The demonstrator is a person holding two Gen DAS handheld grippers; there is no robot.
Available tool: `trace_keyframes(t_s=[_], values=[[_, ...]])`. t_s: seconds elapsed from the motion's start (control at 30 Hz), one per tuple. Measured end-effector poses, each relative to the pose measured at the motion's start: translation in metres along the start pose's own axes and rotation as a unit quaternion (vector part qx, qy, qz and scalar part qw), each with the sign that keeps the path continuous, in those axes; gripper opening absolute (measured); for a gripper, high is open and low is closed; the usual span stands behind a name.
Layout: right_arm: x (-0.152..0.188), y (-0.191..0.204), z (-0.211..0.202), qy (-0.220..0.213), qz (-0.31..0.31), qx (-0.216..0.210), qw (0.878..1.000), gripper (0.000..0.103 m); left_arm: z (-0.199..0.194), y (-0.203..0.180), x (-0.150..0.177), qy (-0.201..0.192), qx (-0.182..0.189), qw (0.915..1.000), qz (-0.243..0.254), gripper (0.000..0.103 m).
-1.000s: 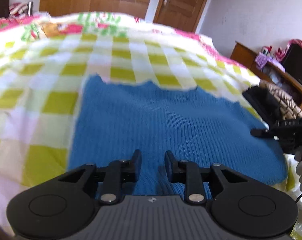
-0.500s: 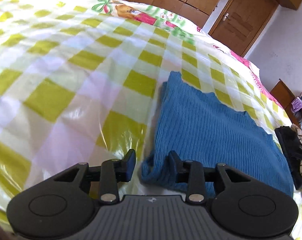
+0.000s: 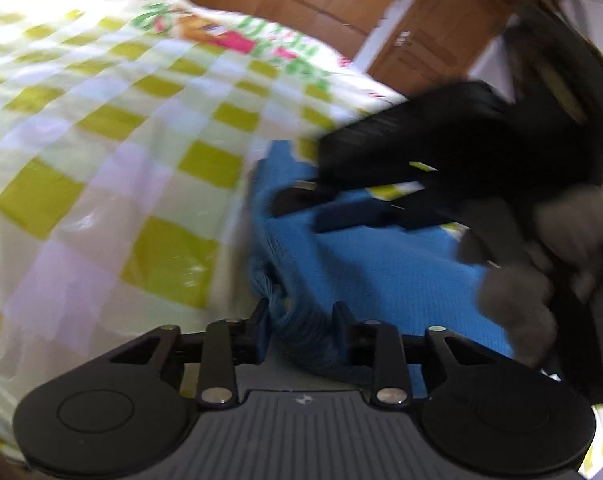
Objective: Fold small clothes
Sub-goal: 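Grasp the sweater end with the left gripper while the right gripper grasps beside it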
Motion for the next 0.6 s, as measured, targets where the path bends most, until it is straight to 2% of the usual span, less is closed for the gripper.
trace_keyframes(t_s=[0.03,0.1,0.2,0.33,0.53,0.6], values=[[-0.001,0.005,0.003,0.01,-0.01,0.002,1.0,0.047,0.001,-0.003,0.0,-0.002,0.001,1.0,0.005,0.041],[-0.002,0.014,0.012,0.034,-0.025,0.007,0.999,0.053,0.003,-0.008,0.0,-0.003,0.003,0.9999,0.015,0.04],[0.004,0.02,0.029,0.074,-0.064,0.054,0.994,0.053,0.003,-0.012,0.001,-0.006,-0.001,0.9995,0.032,0.039],[0.005,0.018,0.049,0.092,-0.128,0.124,0.98,0.049,0.008,-0.013,0.005,0.002,-0.009,0.9989,0.046,0.038],[0.018,0.02,0.036,0.12,-0.203,0.167,0.957,0.047,0.006,-0.028,0.009,0.002,0.012,0.9981,0.061,0.038],[0.017,0.009,0.033,0.126,-0.192,0.183,0.956,0.046,0.012,-0.027,0.009,0.009,0.008,0.9987,0.05,0.038]])
Point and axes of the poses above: each gripper's, at about its wrist camera, not at the fingertips, and z roughly the way its jaws point, y to its left, x to its underside, the point moved 10 cm from there along z, roughly the way its jaws point, and after that the axes turned 2 degrees about -z, right-handed, at the moved point
